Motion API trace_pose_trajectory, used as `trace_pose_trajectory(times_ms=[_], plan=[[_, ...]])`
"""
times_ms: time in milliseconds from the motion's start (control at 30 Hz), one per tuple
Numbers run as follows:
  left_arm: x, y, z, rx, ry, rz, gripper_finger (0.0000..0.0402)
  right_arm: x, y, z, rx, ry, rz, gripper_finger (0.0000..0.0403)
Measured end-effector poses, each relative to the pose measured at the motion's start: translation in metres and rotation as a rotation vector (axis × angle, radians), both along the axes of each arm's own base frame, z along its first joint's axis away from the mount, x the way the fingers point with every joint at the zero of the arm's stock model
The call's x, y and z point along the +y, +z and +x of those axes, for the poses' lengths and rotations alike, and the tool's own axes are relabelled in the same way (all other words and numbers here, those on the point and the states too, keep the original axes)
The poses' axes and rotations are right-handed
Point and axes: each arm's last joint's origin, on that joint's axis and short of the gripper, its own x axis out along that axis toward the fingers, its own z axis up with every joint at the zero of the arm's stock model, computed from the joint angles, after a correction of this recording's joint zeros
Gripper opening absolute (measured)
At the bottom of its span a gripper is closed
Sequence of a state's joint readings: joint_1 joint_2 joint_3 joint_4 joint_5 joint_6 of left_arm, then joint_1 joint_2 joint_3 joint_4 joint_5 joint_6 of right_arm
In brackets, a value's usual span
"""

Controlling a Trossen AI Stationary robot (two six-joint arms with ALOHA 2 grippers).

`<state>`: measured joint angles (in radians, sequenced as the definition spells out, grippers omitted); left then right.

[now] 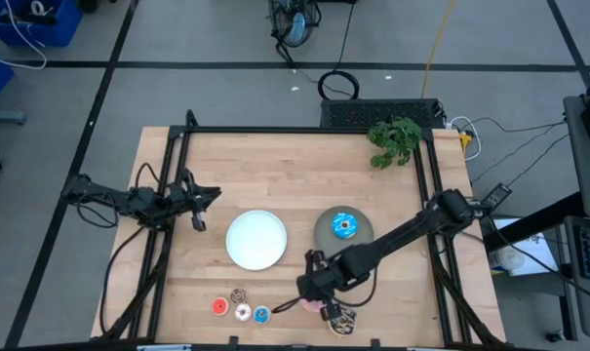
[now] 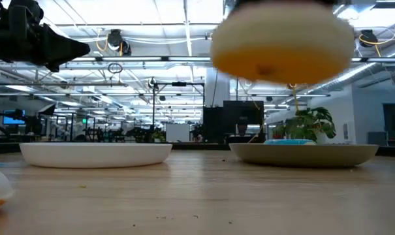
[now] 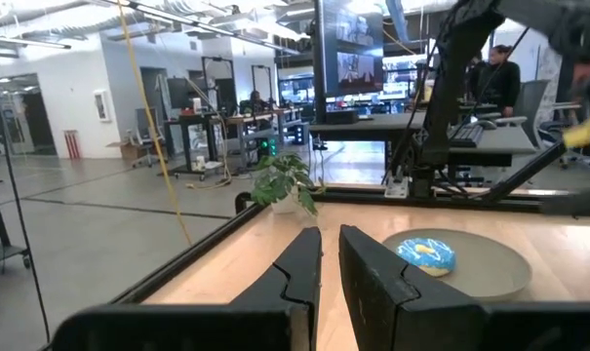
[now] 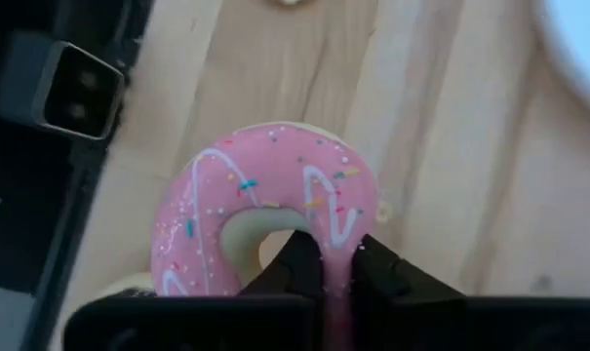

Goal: Pick & Place donuts
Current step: Put the large pink donut in the gray bin

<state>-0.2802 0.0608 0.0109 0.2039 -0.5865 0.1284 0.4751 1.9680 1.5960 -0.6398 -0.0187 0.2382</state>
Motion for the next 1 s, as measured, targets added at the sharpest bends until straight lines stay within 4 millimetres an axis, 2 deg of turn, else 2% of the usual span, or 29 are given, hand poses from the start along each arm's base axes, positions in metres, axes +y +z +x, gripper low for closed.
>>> trace_pose_trajectory(times_ms=[200,433,633,1000], plan=[[0.000,0.000,0.000,-0.001,0.001,0.006,0.0049,0.001,0.053,-0.014,-0.020,-0.028,-0.021,0.0026],[0.000,0.000,0.000,0.000,0.000,0.000,0.0049,-0.005,0.084,-0.035,0.103,-0.177,0.003,0.0006],[0.000,0.000,0.000,-0.002,-0.009,-0.002,0.0049,0.000,0.091,-0.052,0.176,-0.231,0.022,0.0015],[0.000,0.001,0.000,-0.010,-0.009,-0.004,0.0049,0.013,0.092,-0.060,0.140,-0.211,-0.012,0.0013]])
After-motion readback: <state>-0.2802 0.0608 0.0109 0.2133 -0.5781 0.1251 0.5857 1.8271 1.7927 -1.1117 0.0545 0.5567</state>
